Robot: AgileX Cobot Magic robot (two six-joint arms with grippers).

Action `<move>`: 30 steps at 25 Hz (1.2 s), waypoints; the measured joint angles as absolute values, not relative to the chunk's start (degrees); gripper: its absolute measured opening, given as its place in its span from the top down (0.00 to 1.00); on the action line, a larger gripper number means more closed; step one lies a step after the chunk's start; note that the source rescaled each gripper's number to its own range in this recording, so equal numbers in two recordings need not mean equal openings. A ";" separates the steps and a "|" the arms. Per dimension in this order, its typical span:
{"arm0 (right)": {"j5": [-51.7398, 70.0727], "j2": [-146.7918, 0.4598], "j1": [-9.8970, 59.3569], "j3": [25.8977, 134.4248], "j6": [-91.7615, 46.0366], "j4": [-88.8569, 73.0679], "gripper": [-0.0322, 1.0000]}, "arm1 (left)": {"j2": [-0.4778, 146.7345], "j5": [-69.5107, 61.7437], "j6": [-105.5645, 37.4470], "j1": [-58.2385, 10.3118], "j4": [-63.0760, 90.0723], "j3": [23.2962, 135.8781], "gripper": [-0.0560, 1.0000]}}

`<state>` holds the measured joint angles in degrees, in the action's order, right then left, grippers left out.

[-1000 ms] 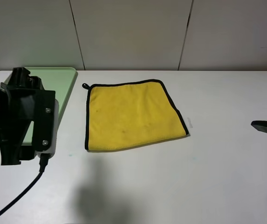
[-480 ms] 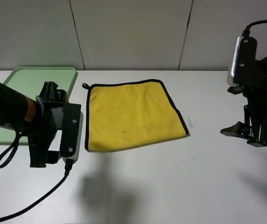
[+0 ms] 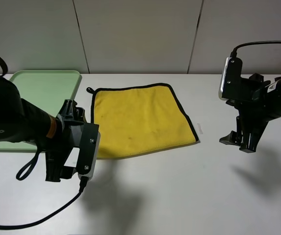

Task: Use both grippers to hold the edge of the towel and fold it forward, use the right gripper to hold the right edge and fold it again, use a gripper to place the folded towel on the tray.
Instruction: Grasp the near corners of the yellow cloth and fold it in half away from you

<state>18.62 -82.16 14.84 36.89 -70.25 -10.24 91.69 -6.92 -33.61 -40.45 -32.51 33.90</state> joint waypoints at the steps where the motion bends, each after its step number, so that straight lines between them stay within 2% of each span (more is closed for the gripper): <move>1: 18.19 -82.20 14.84 36.89 -70.25 -10.24 0.00 | 92.32 -6.48 -33.61 -40.45 -33.39 33.90 0.04; 15: 15.76 -82.20 14.84 36.89 -70.37 -10.24 0.00 | 103.48 -5.42 -33.61 -40.45 -38.12 43.60 0.08; 30: 15.04 -82.29 14.84 36.89 -73.12 -10.29 0.00 | 108.06 -4.96 -33.61 -40.45 -38.53 44.78 0.09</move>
<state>15.04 -82.29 14.84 36.89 -73.12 -10.29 108.06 -4.96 -33.61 -40.45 -38.53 44.78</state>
